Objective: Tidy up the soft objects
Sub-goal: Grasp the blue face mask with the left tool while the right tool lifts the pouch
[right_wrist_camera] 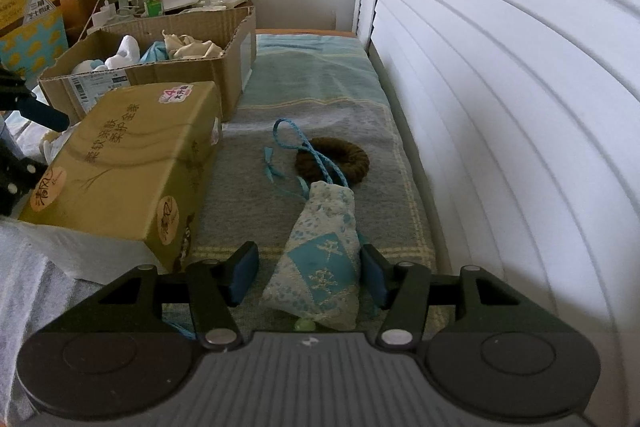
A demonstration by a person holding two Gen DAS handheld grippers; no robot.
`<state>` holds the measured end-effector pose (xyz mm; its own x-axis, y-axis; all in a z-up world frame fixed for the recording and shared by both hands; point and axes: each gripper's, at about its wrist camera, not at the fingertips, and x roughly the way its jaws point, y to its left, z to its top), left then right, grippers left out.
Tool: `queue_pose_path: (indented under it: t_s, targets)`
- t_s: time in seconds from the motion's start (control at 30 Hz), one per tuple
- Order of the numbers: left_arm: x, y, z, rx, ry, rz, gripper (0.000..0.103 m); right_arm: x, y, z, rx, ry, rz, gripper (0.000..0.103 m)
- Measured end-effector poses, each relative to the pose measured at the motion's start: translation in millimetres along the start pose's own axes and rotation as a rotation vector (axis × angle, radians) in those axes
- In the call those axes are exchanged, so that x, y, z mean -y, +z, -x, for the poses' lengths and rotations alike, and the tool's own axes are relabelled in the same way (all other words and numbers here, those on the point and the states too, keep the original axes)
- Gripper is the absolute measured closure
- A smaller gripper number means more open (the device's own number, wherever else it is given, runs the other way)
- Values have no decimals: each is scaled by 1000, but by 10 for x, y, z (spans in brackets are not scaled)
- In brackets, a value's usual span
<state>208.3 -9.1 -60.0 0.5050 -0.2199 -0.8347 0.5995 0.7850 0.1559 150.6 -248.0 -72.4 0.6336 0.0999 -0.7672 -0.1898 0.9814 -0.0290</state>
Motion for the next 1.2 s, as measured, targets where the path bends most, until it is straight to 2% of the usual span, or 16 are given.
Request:
queue_pose_path:
  t_s: [0.3,0.4,0.5,0.63,0.73,0.8,0.9,1.2]
  targets:
    - [160,-9,-65,34,73,-97,24,-1,-4,-4,0,3,1,42]
    - [217,-5,-101,34,87,-134,28,5,-5,-11,1,4,-1,42]
    - [232,-8,-87,43,85,-135,41,8,-8,-14,0,5,-6,42]
    - [224,-2,-31,51,41,-114,69,-8,2,5,1,-3,1,44]
    - [255,-9,21,56,32,-116,80,-2,5,30,5,-3,-5,56]
    - [254,-21,56,59,26,-111,84,1,8,47,7,-6,-9,68]
    - [241,-34,107,64,26,-101,92,5,10,75,12,-14,-15,75]
    - [199,-67,359,83,61,-94,96,2,12,250,45,-17,-18,77]
